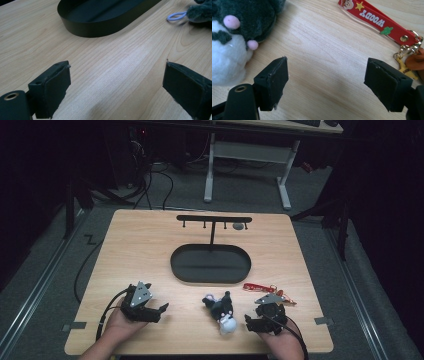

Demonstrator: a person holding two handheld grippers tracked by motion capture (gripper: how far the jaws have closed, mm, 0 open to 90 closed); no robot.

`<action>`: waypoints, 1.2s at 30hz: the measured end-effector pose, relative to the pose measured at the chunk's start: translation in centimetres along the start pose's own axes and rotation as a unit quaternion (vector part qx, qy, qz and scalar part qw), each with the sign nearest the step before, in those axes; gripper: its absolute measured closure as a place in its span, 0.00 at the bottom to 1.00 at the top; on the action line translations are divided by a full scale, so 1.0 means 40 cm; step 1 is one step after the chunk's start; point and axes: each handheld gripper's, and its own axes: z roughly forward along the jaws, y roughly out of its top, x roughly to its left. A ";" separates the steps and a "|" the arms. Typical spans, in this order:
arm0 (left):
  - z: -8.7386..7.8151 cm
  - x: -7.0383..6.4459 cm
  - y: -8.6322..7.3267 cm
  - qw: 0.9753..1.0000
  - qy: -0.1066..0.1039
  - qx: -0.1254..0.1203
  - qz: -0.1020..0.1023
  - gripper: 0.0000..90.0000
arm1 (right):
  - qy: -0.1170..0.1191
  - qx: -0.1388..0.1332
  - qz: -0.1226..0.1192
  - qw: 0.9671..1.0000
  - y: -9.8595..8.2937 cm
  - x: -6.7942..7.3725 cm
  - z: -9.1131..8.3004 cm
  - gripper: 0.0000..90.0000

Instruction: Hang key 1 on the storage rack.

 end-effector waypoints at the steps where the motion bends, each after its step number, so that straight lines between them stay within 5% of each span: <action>1: -0.001 0.000 -0.001 1.000 0.000 0.000 0.000 0.09 | -0.001 0.001 0.000 1.000 0.000 -0.002 -0.001 0.21; 8: -0.010 0.001 -0.006 1.000 0.003 0.003 0.001 0.09 | -0.005 0.015 -0.011 1.000 0.017 -0.020 -0.017 0.22; 14: -0.015 0.000 -0.007 1.000 0.004 0.000 0.004 0.09 | -0.008 0.063 -0.033 0.997 0.029 -0.033 -0.030 0.24; 25: -0.006 -0.006 -0.011 1.000 0.003 0.011 0.009 0.10 | -0.010 0.097 -0.009 0.995 0.020 -0.100 -0.050 0.28; 36: -0.016 -0.012 -0.013 1.000 0.008 0.008 0.012 0.10 | 0.015 0.119 -0.024 0.993 0.031 -0.144 -0.050 0.29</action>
